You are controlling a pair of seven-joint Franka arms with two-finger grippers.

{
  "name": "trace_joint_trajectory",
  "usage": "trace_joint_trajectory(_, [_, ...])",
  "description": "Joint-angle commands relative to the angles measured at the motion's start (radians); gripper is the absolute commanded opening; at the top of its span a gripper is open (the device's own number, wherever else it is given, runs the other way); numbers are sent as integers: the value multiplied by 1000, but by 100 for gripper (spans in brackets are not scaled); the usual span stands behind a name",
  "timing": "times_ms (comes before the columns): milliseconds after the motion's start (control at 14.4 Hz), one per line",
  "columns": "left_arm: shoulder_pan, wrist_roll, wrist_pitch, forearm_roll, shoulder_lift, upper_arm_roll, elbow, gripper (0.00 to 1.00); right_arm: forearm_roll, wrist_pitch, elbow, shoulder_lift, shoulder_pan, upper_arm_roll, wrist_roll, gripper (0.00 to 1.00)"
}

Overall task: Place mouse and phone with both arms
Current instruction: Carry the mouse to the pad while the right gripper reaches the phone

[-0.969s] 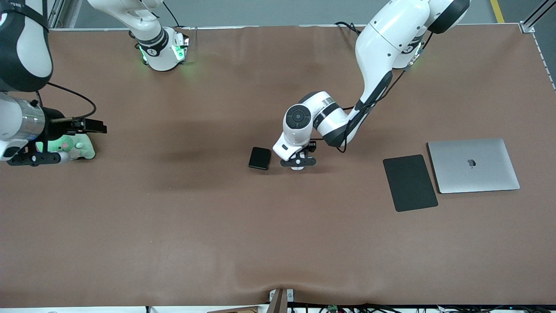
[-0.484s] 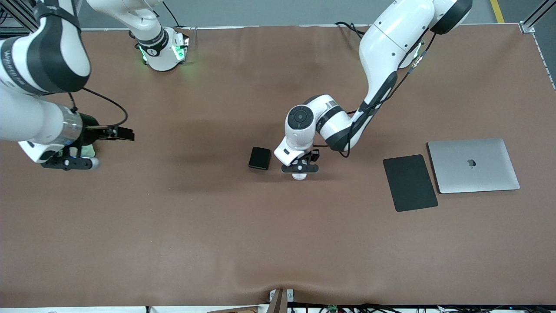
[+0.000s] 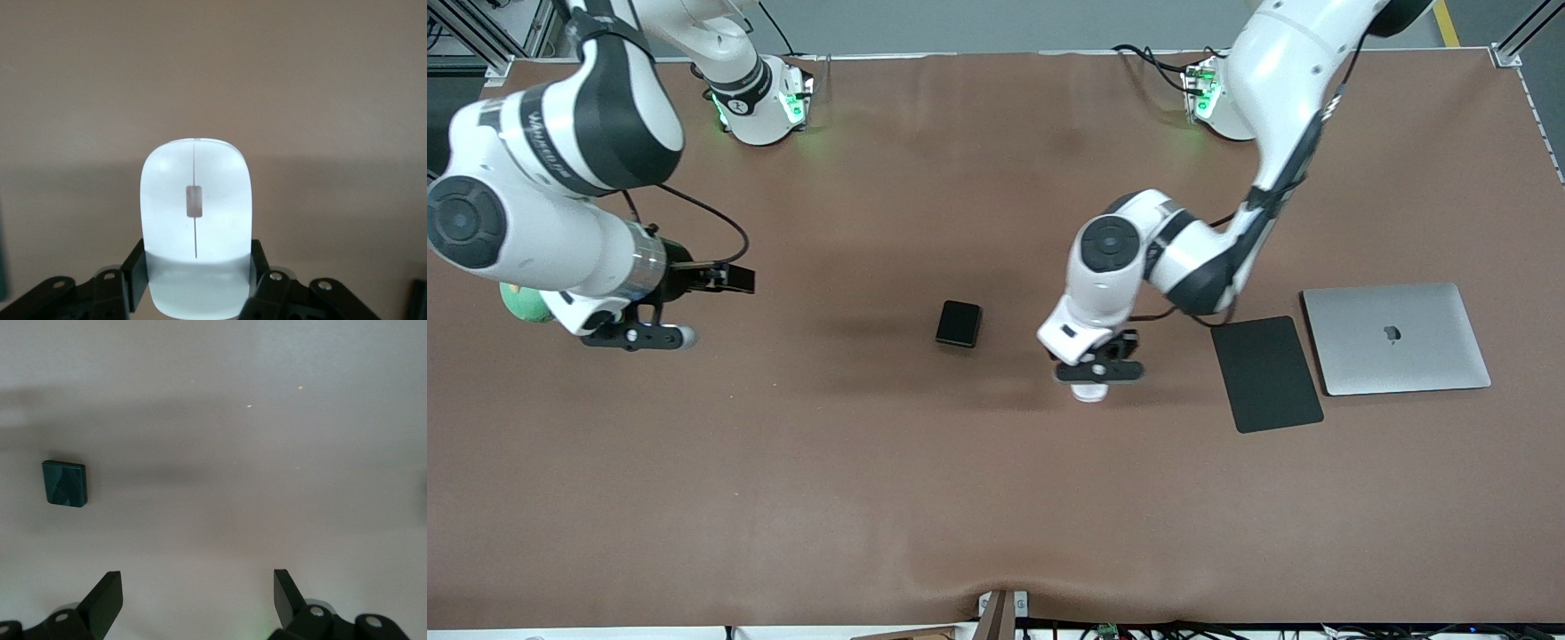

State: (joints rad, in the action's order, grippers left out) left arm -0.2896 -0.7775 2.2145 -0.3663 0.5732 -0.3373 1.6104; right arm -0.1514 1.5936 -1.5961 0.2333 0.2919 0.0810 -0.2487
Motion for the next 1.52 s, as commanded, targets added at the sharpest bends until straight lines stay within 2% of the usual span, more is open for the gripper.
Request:
trace_joint_trajectory(0, [58, 21, -33, -10, -65, -12, 28, 0, -19, 32, -4, 20, 68, 8, -62, 100])
trace_joint_trajectory(623, [237, 62, -61, -8, -82, -12, 34, 0, -33, 178, -5, 122, 205, 8, -193, 100])
trace_joint_trajectory(900, [322, 130, -61, -9, -78, -11, 68, 0, -39, 253, -7, 173, 253, 8, -239, 100])
trace_joint_trajectory(1107, [360, 153, -59, -10, -73, -11, 88, 0, -88, 310, -7, 205, 273, 8, -248, 100])
trace_joint_trajectory(1453, [432, 159, -1, -11, -69, -12, 163, 0, -97, 462, -77, 228, 322, 8, -286, 100])
